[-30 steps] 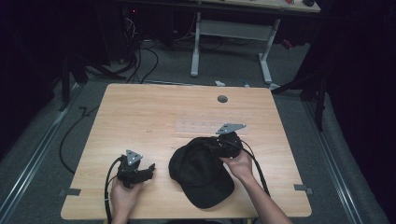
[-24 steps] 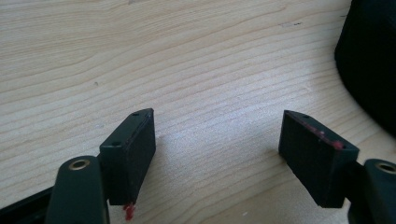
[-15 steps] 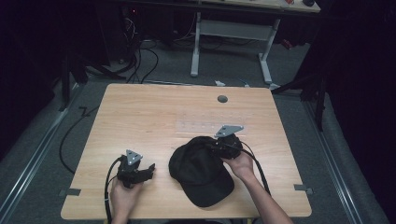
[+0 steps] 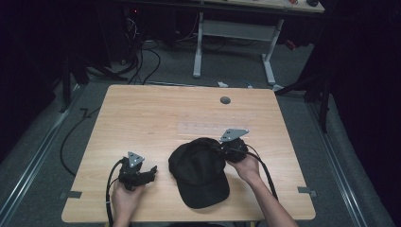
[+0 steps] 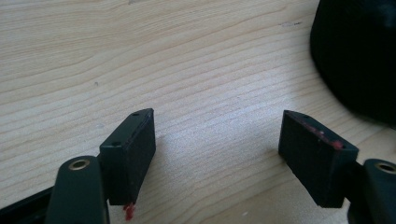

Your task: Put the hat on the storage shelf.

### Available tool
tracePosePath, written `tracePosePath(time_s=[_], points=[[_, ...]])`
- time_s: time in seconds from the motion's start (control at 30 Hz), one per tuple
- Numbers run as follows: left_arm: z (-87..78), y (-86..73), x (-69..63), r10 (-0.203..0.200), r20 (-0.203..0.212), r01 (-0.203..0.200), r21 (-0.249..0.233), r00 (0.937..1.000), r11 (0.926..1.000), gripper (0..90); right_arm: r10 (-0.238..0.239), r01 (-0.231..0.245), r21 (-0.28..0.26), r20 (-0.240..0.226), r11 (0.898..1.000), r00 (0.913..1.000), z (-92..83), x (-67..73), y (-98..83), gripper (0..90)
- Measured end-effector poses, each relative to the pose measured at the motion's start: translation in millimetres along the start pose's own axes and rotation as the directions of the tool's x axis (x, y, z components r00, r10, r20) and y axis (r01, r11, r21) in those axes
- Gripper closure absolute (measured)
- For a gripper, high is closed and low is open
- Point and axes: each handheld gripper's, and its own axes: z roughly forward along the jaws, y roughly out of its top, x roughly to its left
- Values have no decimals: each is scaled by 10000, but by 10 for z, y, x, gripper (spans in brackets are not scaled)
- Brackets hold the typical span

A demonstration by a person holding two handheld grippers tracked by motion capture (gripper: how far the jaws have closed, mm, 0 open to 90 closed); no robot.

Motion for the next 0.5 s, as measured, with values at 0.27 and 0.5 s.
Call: tracePosePath(time_s=[0.27, 0.5], points=[[0, 0, 0, 5, -2, -5, -1, 10000, 10000, 276, 58, -62, -128, -317, 9999, 9995, -39, -5, -28, 864], [1, -1, -1, 12, -8, -12, -3, 10000, 10000, 275, 296, -328, -477, -666, 9983, 9973, -129, -33, -48, 867]])
